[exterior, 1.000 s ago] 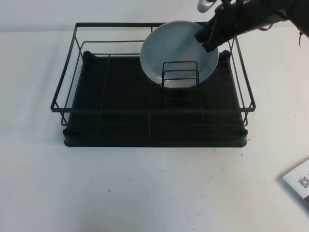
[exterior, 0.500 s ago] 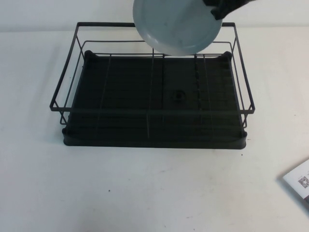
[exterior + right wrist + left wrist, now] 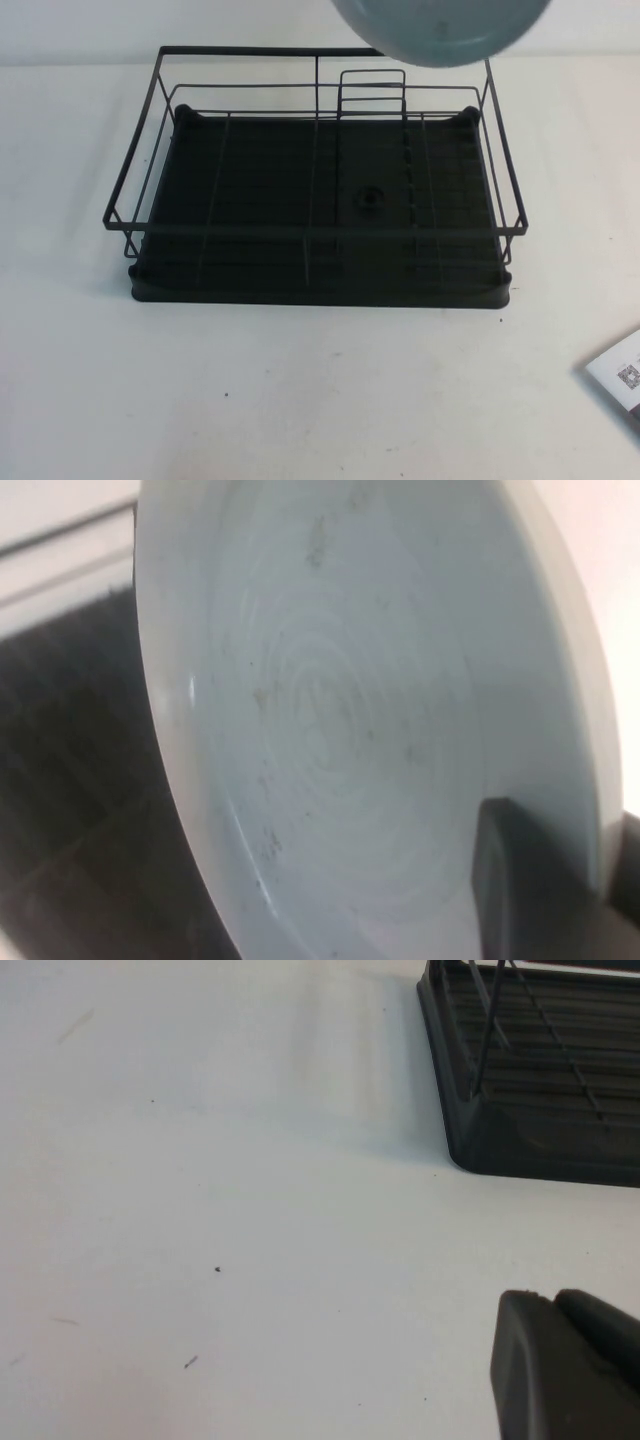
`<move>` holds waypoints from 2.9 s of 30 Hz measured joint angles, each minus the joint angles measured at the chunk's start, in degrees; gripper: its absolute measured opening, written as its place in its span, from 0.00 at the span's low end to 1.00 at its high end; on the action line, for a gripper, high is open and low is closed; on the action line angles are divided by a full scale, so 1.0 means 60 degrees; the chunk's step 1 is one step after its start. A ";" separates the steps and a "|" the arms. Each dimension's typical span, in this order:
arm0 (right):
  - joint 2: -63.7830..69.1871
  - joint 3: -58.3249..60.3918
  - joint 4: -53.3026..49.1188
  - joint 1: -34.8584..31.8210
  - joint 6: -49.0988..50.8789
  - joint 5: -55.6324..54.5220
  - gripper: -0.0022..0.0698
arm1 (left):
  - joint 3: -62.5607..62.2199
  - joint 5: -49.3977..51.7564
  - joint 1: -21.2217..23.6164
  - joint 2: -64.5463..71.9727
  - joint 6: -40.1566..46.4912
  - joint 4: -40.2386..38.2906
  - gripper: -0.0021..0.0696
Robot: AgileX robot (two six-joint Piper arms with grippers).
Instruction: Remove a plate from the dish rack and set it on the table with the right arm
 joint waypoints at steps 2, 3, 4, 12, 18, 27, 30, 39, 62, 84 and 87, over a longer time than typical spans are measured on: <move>-0.0485 0.0070 -0.0499 0.0000 0.0616 0.0606 0.12 | 0.0000 0.0000 0.0000 0.0000 0.0000 0.0000 0.02; -0.0713 0.0179 -0.0667 0.0000 0.0911 0.0767 0.12 | 0.0000 0.0000 0.0000 0.0000 0.0000 0.0000 0.02; -0.1017 0.0387 -0.0853 0.0000 0.1187 0.0903 0.12 | 0.0000 0.0000 0.0000 0.0000 0.0000 0.0000 0.02; -0.4317 0.4446 -0.1233 -0.0017 0.2723 0.0094 0.12 | 0.0000 0.0000 0.0000 0.0000 0.0000 0.0000 0.02; -0.7049 0.8880 -0.0515 -0.0035 0.4007 -0.1304 0.12 | 0.0000 0.0000 0.0000 0.0000 0.0000 0.0000 0.02; -0.7950 1.3597 0.2517 -0.0035 0.5232 -0.2731 0.12 | 0.0000 0.0000 0.0000 0.0000 0.0000 0.0000 0.02; -0.7481 1.4420 0.3036 -0.0035 0.5254 -0.3305 0.12 | 0.0000 0.0000 0.0000 0.0000 0.0000 0.0000 0.02; -0.4853 1.4723 0.5470 -0.0035 0.3166 -0.3849 0.12 | 0.0000 0.0000 0.0000 0.0000 0.0000 0.0000 0.02; -0.1526 1.4669 0.8519 -0.0035 0.0279 -0.4682 0.32 | 0.0000 0.0000 0.0000 0.0000 0.0000 0.0000 0.02; -0.1689 1.2400 0.3335 -0.0035 0.3128 -0.3873 0.45 | 0.0000 0.0000 0.0000 0.0000 0.0000 0.0000 0.02; -0.2222 1.2059 0.2029 -0.0035 0.3728 -0.3386 0.35 | 0.0000 0.0000 0.0000 0.0000 0.0000 0.0000 0.02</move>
